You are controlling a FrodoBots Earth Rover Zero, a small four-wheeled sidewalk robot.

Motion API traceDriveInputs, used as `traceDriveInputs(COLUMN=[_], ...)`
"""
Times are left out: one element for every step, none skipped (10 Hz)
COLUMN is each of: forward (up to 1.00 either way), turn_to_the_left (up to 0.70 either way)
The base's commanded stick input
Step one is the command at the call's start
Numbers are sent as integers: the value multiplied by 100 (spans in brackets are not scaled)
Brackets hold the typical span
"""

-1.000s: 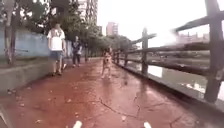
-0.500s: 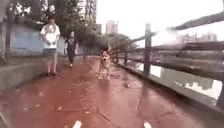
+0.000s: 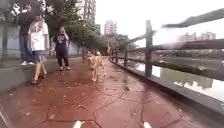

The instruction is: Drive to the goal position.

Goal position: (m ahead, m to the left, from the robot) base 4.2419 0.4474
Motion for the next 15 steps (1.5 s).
traceDriveInputs(forward=[4, 18, 41, 50, 50, 50, 50, 50, 50, 7, 0, 0, 0, 0, 0], turn_to_the_left=[0, 3, 12, 5, 9, 3, 5, 9, 14, 0, 0, 0, 0, 0, 0])
